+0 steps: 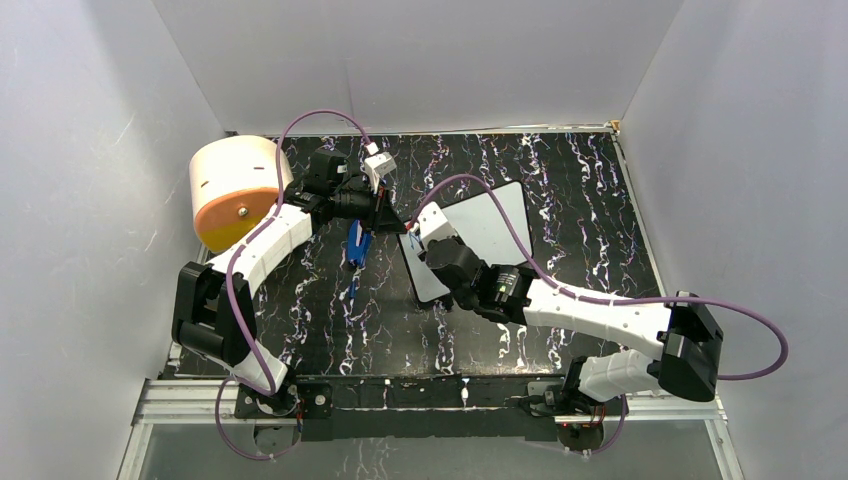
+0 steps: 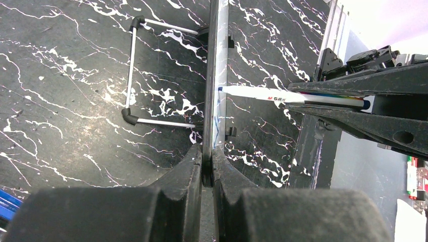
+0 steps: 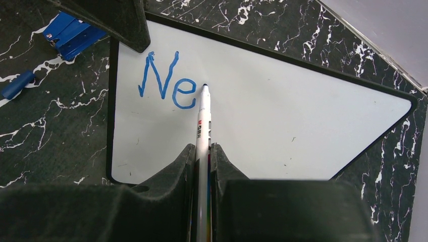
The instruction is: Write a sentence on the whiteboard
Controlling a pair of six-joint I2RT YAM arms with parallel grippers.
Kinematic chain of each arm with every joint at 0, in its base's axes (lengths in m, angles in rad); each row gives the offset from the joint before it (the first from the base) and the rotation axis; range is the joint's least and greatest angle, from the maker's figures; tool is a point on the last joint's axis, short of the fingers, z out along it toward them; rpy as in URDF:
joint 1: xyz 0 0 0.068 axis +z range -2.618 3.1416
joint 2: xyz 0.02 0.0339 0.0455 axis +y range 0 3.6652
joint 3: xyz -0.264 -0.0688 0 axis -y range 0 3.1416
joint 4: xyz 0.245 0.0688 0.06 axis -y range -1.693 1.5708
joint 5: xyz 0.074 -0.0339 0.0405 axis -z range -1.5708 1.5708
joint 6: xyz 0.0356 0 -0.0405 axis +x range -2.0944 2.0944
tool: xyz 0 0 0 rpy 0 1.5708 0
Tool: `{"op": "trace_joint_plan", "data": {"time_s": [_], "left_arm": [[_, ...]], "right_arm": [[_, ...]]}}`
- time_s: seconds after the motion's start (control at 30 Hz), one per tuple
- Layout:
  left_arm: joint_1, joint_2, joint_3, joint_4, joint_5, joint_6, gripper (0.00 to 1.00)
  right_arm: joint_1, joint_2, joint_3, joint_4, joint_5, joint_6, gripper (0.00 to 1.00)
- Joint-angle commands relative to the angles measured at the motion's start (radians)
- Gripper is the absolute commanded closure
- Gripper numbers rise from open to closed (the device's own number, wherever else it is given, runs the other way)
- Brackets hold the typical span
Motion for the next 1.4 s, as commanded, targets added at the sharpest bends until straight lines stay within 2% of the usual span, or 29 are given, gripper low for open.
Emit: {"op": "trace_joint_plan", "data": {"time_s": [0.0,0.37,0.77,1.37], "left_arm": [[-0.004,-0.012,-0.006,-0.020,0.004,0.035,1.00],[-0.004,-0.008,-0.005,-0.021,0.004,0.034,1.00],[-0.004,-0.011,-0.007,-0.020,0.001,0.035,1.00],[-0.004,-0.007,-0.008,-0.021,0.003,0.035,1.00]], "right_arm": [[-0.011,0.006,0.025,0.015,-0.003,-0.003,1.00],[-0.012,0.001,0.028,-0.085,-0.023,0.050,1.00],[-0.013,-0.004,0.022,-0.104,-0.019,0.069,1.00],[-0.016,-0.014,0.019,0.000,0.034,0.011,1.00]]}}
